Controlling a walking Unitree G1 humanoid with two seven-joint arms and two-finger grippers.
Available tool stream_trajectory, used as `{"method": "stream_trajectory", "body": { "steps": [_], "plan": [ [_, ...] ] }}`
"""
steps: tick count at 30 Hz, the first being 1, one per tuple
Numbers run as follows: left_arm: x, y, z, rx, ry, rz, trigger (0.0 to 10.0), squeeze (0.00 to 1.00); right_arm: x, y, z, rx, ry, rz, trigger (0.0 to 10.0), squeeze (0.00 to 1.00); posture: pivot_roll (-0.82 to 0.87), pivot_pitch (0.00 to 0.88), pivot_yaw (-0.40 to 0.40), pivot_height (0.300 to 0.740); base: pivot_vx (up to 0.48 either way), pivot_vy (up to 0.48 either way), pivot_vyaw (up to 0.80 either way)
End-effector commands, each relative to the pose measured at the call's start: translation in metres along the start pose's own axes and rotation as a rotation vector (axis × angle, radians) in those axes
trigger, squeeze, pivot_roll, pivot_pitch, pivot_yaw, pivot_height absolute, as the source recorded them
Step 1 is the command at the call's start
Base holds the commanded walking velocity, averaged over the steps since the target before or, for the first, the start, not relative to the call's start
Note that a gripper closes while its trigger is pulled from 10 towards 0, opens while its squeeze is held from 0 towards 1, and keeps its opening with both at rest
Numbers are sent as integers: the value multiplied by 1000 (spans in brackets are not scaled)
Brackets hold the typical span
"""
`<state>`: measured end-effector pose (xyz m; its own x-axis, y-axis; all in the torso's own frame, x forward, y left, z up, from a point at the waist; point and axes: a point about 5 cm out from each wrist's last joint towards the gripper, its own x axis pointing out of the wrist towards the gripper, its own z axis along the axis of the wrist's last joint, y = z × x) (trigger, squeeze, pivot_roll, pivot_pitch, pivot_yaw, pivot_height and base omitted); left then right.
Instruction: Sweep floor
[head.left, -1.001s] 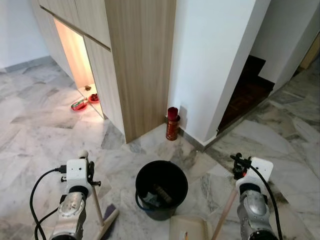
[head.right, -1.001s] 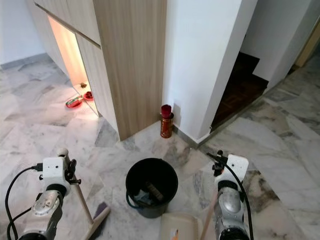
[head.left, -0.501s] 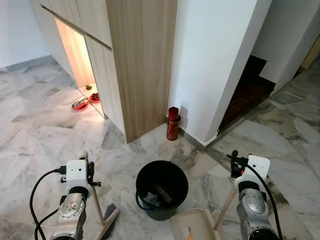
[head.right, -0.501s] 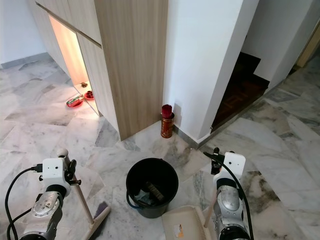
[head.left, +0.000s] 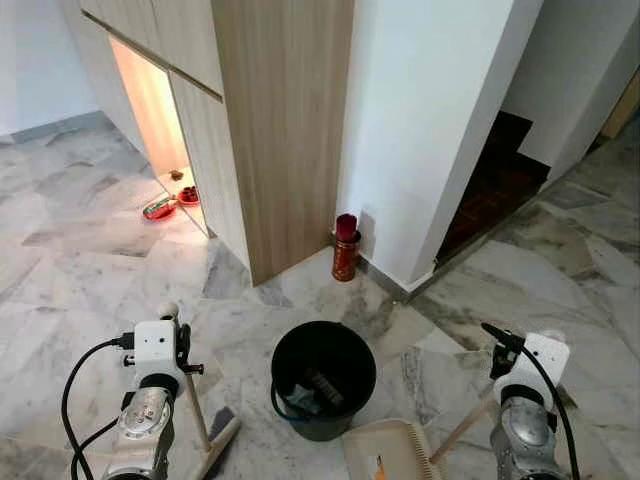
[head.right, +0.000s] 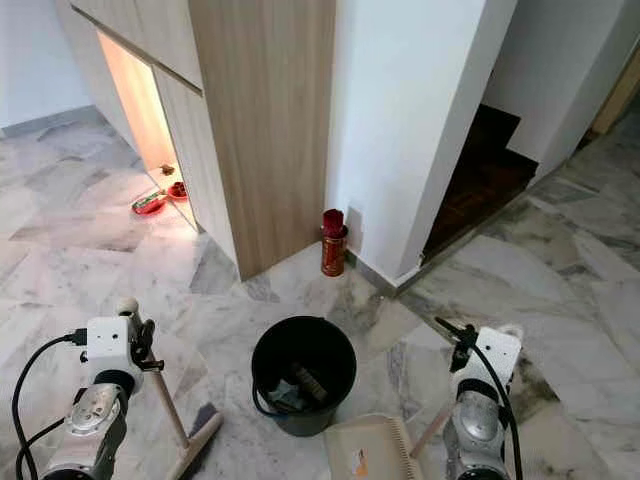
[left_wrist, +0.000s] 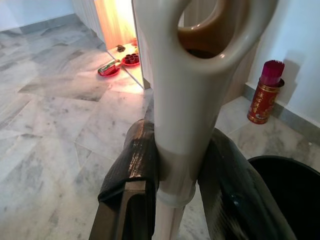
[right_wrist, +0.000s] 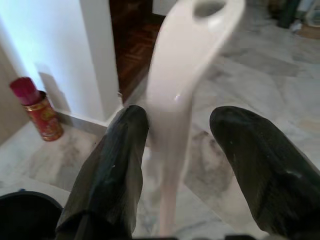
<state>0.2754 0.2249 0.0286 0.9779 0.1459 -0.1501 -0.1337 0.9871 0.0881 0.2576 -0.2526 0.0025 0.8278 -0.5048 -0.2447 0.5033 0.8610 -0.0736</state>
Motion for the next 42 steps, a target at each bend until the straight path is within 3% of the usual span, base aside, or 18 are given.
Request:
{"method": "stream_trajectory", "body": {
  "steps": [1, 12, 17, 22, 34, 36, 39, 42],
  "plan": [
    [-2, -3, -5, -6, 24, -18, 10000, 0, 0, -5, -4, -6, 29, -26, 10000, 0, 103, 0, -58, 740, 0, 0, 0],
    [-5, -4, -6, -3, 23, -19, 10000, 0, -13, -11, -24, 7, 83, -54, 10000, 0, 99, 0, -67, 740, 0, 0, 0],
    [-8, -1, -10, 5, 37, -4, 10000, 0, -24, 9, -28, -21, 54, 89, 10000, 0, 95, 0, -77, 740, 0, 0, 0],
    [-13, 3, -20, 61, 70, 0, 10000, 0, -30, 13, -35, -41, 71, 132, 10000, 0, 92, 4, -84, 740, 0, 0, 0],
    [-23, 7, -31, 61, 98, 25, 10000, 0, -27, -7, -39, -96, 107, 23, 10000, 0, 93, 9, -100, 740, 0, 0, 0],
    [-25, 9, -34, 62, 111, 36, 10000, 0, -31, 3, -48, -46, 187, 132, 10000, 0, 83, 12, -92, 740, 0, 0, 0],
    [-28, 13, -39, 79, 137, 40, 10000, 0, -42, 20, -62, -128, 266, 331, 10000, 0, 89, 12, -91, 740, 0, 0, 0],
    [-30, 17, -42, 89, 153, 55, 10000, 0, -46, 23, -66, -171, 288, 381, 10000, 0, 94, 10, -92, 740, 0, 0, 0]
  ]
}}
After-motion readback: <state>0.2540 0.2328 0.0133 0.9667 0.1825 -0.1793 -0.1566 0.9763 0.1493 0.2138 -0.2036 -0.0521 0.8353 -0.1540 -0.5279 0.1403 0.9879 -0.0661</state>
